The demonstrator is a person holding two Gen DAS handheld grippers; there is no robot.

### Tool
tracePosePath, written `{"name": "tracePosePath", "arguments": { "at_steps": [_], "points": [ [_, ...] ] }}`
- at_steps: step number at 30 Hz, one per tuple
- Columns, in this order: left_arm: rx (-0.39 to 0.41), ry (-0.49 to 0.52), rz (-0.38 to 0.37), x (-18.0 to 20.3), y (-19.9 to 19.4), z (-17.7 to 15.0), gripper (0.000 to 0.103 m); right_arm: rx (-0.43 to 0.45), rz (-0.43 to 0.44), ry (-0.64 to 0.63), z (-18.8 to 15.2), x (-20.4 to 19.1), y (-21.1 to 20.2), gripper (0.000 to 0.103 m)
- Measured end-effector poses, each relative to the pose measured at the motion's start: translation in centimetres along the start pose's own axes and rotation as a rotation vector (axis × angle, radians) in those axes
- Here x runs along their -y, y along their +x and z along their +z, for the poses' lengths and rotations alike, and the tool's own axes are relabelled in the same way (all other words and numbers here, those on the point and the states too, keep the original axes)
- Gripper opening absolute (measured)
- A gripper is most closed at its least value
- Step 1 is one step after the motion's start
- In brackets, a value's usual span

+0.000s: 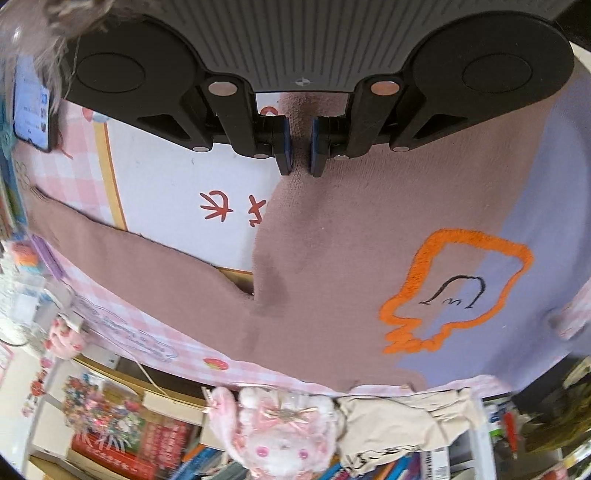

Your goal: Fold clothes

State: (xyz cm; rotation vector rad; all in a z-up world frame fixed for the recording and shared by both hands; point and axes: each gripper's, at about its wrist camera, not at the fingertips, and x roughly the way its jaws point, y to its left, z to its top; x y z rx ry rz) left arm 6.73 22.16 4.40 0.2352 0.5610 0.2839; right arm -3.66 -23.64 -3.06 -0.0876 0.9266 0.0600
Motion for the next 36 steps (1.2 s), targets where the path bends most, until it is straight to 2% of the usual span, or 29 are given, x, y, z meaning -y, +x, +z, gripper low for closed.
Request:
{"name": "tracePosePath", "arguments": {
  "at_steps": [7, 9, 12, 13, 14, 15, 16, 17, 19, 22, 24, 27, 28, 30, 33, 36],
  "points": [
    [-0.055, -0.017, 0.015, -2.8, 2.3, -2.4, 0.005, 0.004, -0.084, 0.024, -0.1, -1.3, 0.0, 0.011],
    [-0.069, -0.019, 0.032, -3.6, 2.6, -2.9, 0.014, 0.000, -0.096, 0.033, 0.0, -1.5, 0.0, 0.011],
    [-0.099, -0.006, 0.086, -4.4, 2.6, -3.4, 0.021, -0.003, -0.107, 0.039, 0.0, -1.6, 0.0, 0.011],
    [-0.092, -0.001, 0.100, -4.5, 2.1, -3.5, 0.026, -0.003, -0.111, 0.038, 0.1, -1.7, 0.0, 0.011],
    [-0.083, 0.004, 0.111, -4.5, 1.6, -3.6, 0.037, -0.003, -0.115, 0.037, 0.1, -1.8, 0.0, 0.011],
    [-0.063, 0.000, 0.093, -4.3, 0.8, -3.7, 0.046, -0.002, -0.119, 0.035, 0.1, -1.9, 0.0, 0.011],
    [-0.040, -0.007, 0.064, -4.1, -0.2, -3.8, 0.050, -0.001, -0.123, 0.036, 0.0, -2.0, 0.0, 0.011],
    [-0.026, -0.015, 0.009, -3.6, -1.2, -3.9, 0.053, 0.000, -0.126, 0.039, 0.0, -2.0, 0.0, 0.011],
    [-0.019, -0.038, -0.128, -2.1, -3.0, -4.3, 0.054, 0.004, -0.131, 0.052, 0.0, -2.0, 0.0, 0.011],
    [-0.084, -0.097, -0.348, 0.8, -4.1, -5.4, 0.054, 0.010, -0.132, 0.076, -0.1, -1.9, 0.0, 0.012],
    [-0.128, -0.131, -0.434, 2.8, -4.3, -6.0, 0.054, 0.017, -0.129, 0.127, -0.2, -1.4, -0.2, 0.015],
    [-0.169, -0.121, -0.491, 5.0, -4.3, -6.6, 0.056, 0.022, -0.117, 0.228, -0.6, -0.5, -0.8, 0.023],
    [-0.179, -0.110, -0.504, 5.6, -4.3, -6.8, 0.058, 0.018, -0.110, 0.258, -0.9, -0.2, -1.0, 0.029],
    [-0.192, -0.084, -0.531, 6.4, -4.1, -7.1, 0.069, 0.010, -0.095, 0.316, -1.5, 0.3, -1.4, 0.031],
    [-0.204, -0.065, -0.537, 6.9, -3.9, -7.3, 0.072, -0.003, -0.070, 0.356, -2.3, 0.4, -1.9, 0.035],
    [-0.232, -0.089, -0.537, 7.0, -3.2, -7.4, 0.072, -0.002, -0.064, 0.359, -2.6, 0.1, -2.1, 0.037]
  ]
}}
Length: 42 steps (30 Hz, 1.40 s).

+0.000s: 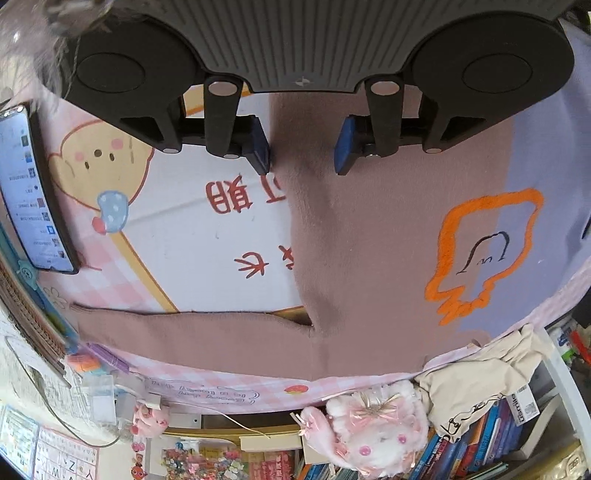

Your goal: Fold clothes

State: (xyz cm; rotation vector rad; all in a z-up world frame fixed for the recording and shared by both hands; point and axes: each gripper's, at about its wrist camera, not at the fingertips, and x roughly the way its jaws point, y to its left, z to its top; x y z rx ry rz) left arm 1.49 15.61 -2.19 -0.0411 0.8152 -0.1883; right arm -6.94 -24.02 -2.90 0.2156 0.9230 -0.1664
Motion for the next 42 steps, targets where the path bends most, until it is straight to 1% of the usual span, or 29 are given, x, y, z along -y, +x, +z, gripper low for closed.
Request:
{"name": "tracePosePath", "arguments": {
  "at_steps": [3, 8, 12, 13, 14, 15, 16, 17, 22, 27, 32, 33, 34, 35, 36, 37, 39, 40, 41, 42],
  "points": [
    [-0.007, -0.022, -0.004, -0.3, 0.3, 0.1, 0.072, 0.004, -0.005, -0.017, -0.2, -0.3, 0.0, 0.037],
    [-0.023, -0.042, -0.002, -0.3, 0.6, -0.3, 0.072, 0.009, -0.003, 0.006, 0.0, 0.1, 0.1, 0.038],
    [-0.036, -0.058, 0.002, -0.3, 0.8, -0.6, 0.072, 0.008, -0.001, -0.008, 0.3, 0.0, 0.4, 0.038],
    [-0.037, -0.064, 0.001, -0.3, 0.8, -0.7, 0.072, 0.007, 0.002, -0.017, 0.3, -0.2, 0.4, 0.036],
    [-0.040, -0.068, 0.000, -0.3, 0.9, -0.8, 0.071, 0.007, 0.005, -0.026, 0.3, -0.3, 0.4, 0.030],
    [-0.044, -0.072, 0.000, -0.3, 1.0, -0.8, 0.071, 0.005, 0.009, -0.035, 0.4, -0.4, 0.5, 0.026],
    [-0.047, -0.074, 0.000, -0.3, 1.0, -0.8, 0.071, 0.000, 0.023, -0.039, 0.4, -0.5, 0.4, 0.018],
    [-0.049, -0.073, 0.001, -0.4, 1.1, -0.8, 0.071, -0.008, 0.041, -0.040, 0.4, -0.5, 0.4, 0.012],
    [-0.047, -0.075, 0.022, -0.7, 1.7, -0.4, 0.071, -0.039, 0.090, -0.070, 0.2, -1.3, 0.0, 0.011],
    [-0.052, -0.082, 0.014, -0.6, 1.7, -0.3, 0.070, -0.025, 0.082, -0.044, 0.4, -0.5, 0.2, 0.011],
    [-0.057, -0.068, 0.001, 0.3, 1.5, -0.6, 0.068, -0.005, 0.054, -0.074, 0.5, -0.5, 0.4, 0.011],
    [-0.057, -0.067, 0.001, 0.5, 1.5, -0.7, 0.062, -0.003, 0.051, -0.082, 0.5, -0.6, 0.3, 0.011],
    [-0.055, -0.062, 0.008, 0.7, 1.5, -0.7, 0.060, -0.002, 0.048, -0.091, 0.5, -0.7, 0.3, 0.011],
    [-0.053, -0.056, 0.018, 0.8, 1.5, -0.7, 0.053, 0.002, 0.045, -0.099, 0.4, -0.8, 0.4, 0.011],
    [-0.049, -0.050, 0.030, 0.9, 1.5, -0.7, 0.041, 0.006, 0.041, -0.106, 0.4, -0.8, 0.4, 0.011],
    [-0.045, -0.049, 0.042, 0.9, 1.5, -0.7, 0.035, 0.011, 0.037, -0.112, 0.4, -0.8, 0.5, 0.011],
    [-0.042, -0.064, 0.043, 0.7, 1.8, -0.5, 0.014, 0.017, 0.028, -0.115, 0.6, -0.8, 0.6, 0.011],
    [-0.044, -0.071, 0.032, 0.7, 1.9, -0.4, 0.010, 0.020, 0.021, -0.117, 0.7, -0.8, 0.7, 0.011],
    [-0.045, -0.074, 0.021, 0.9, 2.0, -0.3, 0.004, 0.024, 0.013, -0.120, 0.8, -0.8, 0.8, 0.011],
    [-0.046, -0.078, 0.010, 1.0, 2.1, -0.3, 0.004, 0.028, 0.004, -0.123, 0.9, -0.8, 0.9, 0.011]
  ]
}}
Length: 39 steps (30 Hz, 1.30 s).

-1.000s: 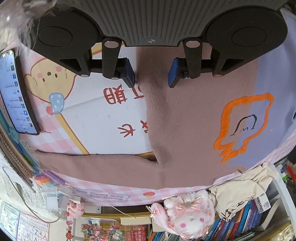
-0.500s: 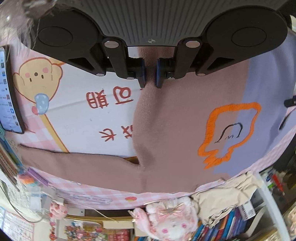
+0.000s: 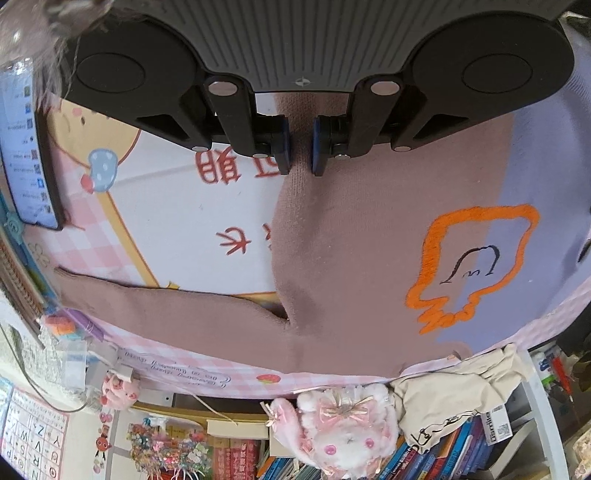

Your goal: Fold clothes

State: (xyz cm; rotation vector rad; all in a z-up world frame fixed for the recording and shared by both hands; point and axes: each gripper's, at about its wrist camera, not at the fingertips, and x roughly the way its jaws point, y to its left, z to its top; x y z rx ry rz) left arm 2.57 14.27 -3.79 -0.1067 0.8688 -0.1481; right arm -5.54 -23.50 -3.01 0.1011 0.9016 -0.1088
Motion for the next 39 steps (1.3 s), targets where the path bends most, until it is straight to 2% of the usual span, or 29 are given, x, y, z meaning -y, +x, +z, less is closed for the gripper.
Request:
{"name": "tracePosePath", "arguments": {
  "at_steps": [4, 7, 12, 30, 39],
  "points": [
    [0.013, 0.031, 0.005, 0.4, 0.1, -0.2, 0.004, 0.003, -0.036, -0.006, 0.0, -0.2, 0.1, 0.011],
    [0.015, 0.029, 0.013, 0.0, 0.1, 0.0, 0.004, -0.013, 0.002, -0.011, -0.1, -0.6, -0.1, 0.011],
    [0.010, 0.046, 0.024, -0.3, 0.1, 0.2, 0.004, -0.004, 0.009, 0.005, -0.2, -0.7, 0.1, 0.011],
    [0.009, 0.017, 0.007, -0.7, 0.2, 0.2, 0.004, 0.005, 0.005, -0.003, -0.4, -0.9, 0.0, 0.011],
    [0.024, 0.011, -0.008, -1.0, 0.1, -0.1, 0.007, 0.008, -0.011, -0.011, -0.5, -1.1, -0.1, 0.015]
  ]
}}
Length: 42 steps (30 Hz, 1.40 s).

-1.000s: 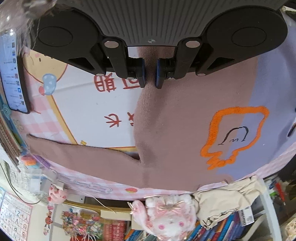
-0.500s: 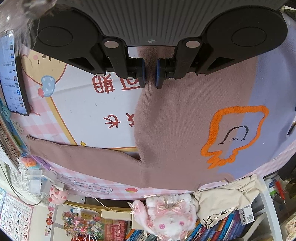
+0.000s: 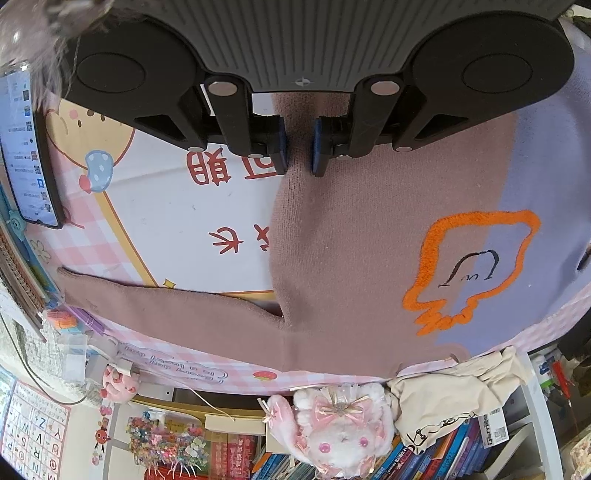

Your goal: Fold clothes

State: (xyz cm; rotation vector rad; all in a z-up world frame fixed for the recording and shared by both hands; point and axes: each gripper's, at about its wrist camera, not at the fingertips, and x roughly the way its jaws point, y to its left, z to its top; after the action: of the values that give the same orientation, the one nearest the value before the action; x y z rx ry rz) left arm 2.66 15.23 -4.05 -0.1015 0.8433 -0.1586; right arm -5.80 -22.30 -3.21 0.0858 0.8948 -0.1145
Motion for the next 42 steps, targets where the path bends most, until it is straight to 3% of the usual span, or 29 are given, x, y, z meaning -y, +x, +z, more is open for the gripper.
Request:
{"name": "tracePosePath", "arguments": {
  "at_steps": [4, 7, 11, 12, 15, 20, 27, 36, 42],
  "points": [
    [0.007, 0.004, 0.019, 0.2, -0.1, -0.1, 0.013, 0.003, -0.021, 0.005, -0.1, -0.1, 0.0, 0.017],
    [0.012, 0.007, 0.028, 0.4, -0.3, -0.3, 0.021, 0.012, -0.050, 0.039, -0.4, 0.1, -0.2, 0.030],
    [0.000, 0.022, 0.049, 1.4, -0.8, -1.0, 0.062, 0.020, -0.060, 0.079, -0.7, 0.9, -0.3, 0.043],
    [0.004, 0.018, 0.052, 1.6, -1.0, -1.3, 0.062, 0.023, -0.058, 0.072, -0.8, 1.0, -0.3, 0.044],
    [0.022, 0.008, 0.073, 2.3, -1.5, -2.3, 0.066, 0.030, -0.060, 0.053, -0.9, 1.5, -0.2, 0.063],
    [-0.008, 0.001, 0.129, 3.8, -1.8, -2.8, 0.075, 0.023, -0.022, 0.069, -1.1, 2.9, -0.1, 0.076],
    [-0.002, -0.051, 0.153, 6.0, -3.7, -3.5, 0.084, 0.009, -0.005, 0.041, -1.3, 3.4, -0.3, 0.086],
    [0.012, 0.061, 0.181, 8.9, -5.5, -2.6, 0.087, 0.065, -0.002, -0.065, 1.1, 3.1, -0.7, 0.094],
    [0.040, -0.081, 0.209, 9.1, -6.9, -4.0, 0.088, 0.113, 0.000, 0.049, -0.3, 1.9, -2.8, 0.097]
  ]
}}
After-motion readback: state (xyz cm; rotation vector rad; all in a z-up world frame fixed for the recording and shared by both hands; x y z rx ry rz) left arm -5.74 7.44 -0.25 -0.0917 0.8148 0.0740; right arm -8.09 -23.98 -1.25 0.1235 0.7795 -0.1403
